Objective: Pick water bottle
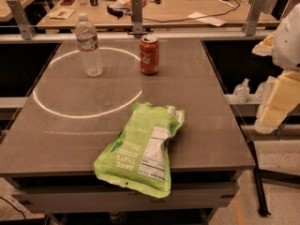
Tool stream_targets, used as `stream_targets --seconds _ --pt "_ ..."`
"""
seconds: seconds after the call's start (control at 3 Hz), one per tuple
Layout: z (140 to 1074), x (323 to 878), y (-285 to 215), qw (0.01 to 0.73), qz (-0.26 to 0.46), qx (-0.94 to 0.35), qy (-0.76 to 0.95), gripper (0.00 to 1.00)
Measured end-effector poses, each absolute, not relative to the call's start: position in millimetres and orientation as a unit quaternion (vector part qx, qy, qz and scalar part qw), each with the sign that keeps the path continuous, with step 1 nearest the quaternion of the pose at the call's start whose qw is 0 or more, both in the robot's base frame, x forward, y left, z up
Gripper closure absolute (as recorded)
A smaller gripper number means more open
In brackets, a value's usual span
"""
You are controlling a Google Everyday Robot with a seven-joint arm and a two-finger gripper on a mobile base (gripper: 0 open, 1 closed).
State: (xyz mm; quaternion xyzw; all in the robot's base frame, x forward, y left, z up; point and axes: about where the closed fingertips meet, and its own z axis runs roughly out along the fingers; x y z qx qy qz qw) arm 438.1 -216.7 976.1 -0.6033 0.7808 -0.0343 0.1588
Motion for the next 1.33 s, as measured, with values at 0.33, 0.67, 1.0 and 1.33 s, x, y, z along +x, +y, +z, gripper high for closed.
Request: stream_targets --seconds 0.33,0.67,1.0,1.33 --pt "976.1 438.1 -216.7 0.159 -0.034 -0.603 0.781 0.0" --pt "980.0 438.7 -215.8 0.171 -0.028 -0.599 0.782 0.0" --pt "987.7 440.8 -211.3 0.22 0.008 -0.567 0.794 0.0" --pt "1001.7 449.0 -208.8 0.315 0.055 -0.516 0.795 0.0"
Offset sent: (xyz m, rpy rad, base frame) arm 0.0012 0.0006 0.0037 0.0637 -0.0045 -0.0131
